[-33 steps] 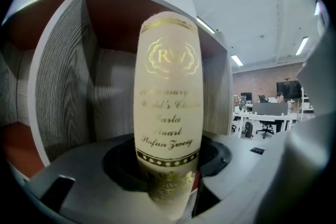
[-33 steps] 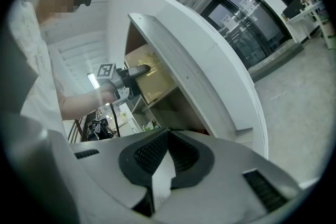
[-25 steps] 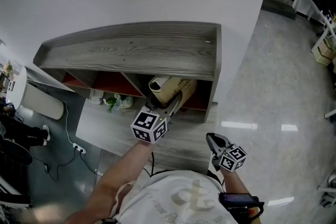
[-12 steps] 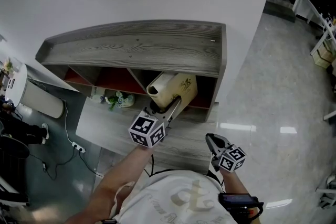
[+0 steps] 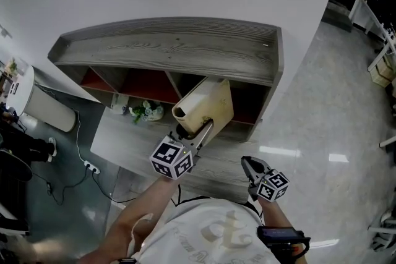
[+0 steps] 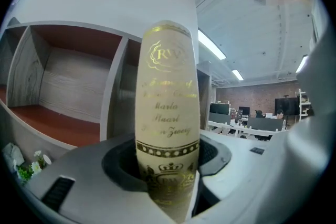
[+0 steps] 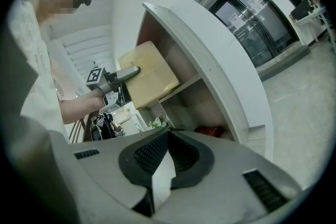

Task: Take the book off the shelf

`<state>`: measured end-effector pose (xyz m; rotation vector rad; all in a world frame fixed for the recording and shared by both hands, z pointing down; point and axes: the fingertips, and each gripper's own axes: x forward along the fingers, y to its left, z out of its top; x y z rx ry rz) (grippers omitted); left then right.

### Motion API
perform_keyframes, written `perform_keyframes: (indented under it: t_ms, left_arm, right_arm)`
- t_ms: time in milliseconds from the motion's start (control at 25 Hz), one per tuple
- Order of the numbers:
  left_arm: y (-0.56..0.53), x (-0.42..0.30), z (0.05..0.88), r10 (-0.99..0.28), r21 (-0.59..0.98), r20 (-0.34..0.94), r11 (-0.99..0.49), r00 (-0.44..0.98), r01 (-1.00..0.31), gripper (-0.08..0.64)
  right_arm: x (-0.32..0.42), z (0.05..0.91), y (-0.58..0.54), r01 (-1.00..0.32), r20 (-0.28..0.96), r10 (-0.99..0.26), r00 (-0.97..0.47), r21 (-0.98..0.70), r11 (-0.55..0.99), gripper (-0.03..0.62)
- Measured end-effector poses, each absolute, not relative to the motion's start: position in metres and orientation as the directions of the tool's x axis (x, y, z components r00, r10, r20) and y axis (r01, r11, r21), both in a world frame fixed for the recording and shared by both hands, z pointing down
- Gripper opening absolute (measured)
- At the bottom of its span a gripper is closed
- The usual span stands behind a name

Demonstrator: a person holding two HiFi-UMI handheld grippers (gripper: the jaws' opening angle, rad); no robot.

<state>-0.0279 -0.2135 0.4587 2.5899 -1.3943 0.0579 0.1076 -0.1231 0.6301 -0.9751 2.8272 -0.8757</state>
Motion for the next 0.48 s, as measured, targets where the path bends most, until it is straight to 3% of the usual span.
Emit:
perform_keyframes:
  t_ms: [480]
  left_arm:
    - [-0.177,-0.064,0.462,-0.827,0.201,0.098,-0.528,0.553,-0.825,0.233]
  right_arm:
    - [0.075,0.623,-0.113,-0.542,0.165,-0.541,-0.825,-0.502,0.674,0.005]
